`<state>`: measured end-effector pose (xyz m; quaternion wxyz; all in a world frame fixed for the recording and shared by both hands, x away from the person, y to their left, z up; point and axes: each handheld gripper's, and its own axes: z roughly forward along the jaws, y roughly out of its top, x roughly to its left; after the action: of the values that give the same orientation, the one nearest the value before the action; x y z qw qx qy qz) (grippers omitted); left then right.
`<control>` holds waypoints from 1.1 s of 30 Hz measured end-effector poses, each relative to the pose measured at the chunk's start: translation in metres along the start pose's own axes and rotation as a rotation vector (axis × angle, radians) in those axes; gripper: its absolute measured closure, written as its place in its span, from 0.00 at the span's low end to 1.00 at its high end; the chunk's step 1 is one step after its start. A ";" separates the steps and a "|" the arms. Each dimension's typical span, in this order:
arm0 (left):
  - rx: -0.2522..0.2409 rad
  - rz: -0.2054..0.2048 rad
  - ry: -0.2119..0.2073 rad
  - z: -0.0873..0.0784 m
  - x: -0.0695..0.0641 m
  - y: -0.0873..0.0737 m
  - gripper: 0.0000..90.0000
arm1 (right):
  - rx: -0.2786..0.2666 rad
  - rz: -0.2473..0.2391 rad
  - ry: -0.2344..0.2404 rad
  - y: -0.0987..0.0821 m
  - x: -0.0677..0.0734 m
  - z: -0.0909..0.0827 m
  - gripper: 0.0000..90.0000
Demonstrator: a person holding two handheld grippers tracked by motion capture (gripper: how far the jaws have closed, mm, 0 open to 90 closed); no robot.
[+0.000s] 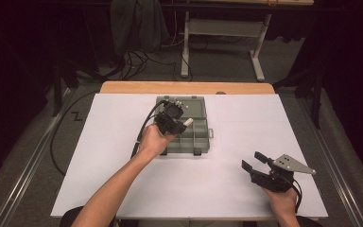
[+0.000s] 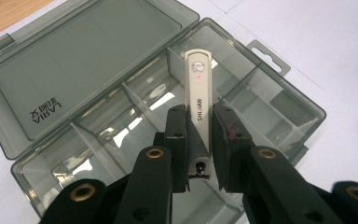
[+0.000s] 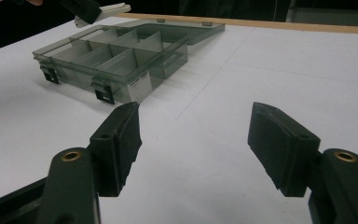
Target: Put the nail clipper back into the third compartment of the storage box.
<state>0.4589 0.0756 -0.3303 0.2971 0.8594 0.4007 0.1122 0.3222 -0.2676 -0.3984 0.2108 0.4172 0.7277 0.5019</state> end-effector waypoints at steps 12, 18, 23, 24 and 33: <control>0.008 -0.016 0.015 0.009 0.005 0.009 0.85 | -0.007 -0.002 -0.003 0.000 0.000 0.000 0.40; 0.023 -0.014 0.020 0.014 0.005 0.013 0.85 | -0.007 0.001 -0.002 0.000 0.000 -0.001 0.40; 0.025 -0.027 0.017 0.019 0.007 0.015 0.85 | -0.008 -0.003 -0.002 0.001 -0.001 -0.001 0.40; 0.026 -0.029 0.017 0.020 0.007 0.015 0.85 | -0.007 0.000 -0.002 0.001 -0.001 -0.001 0.40; 0.048 -0.033 0.018 0.031 0.009 0.016 0.85 | -0.010 -0.003 0.000 0.001 -0.001 -0.001 0.40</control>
<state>0.4877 0.0612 -0.3454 0.2748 0.8584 0.4201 0.1053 0.3227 -0.2691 -0.3977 0.2136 0.4153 0.7258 0.5051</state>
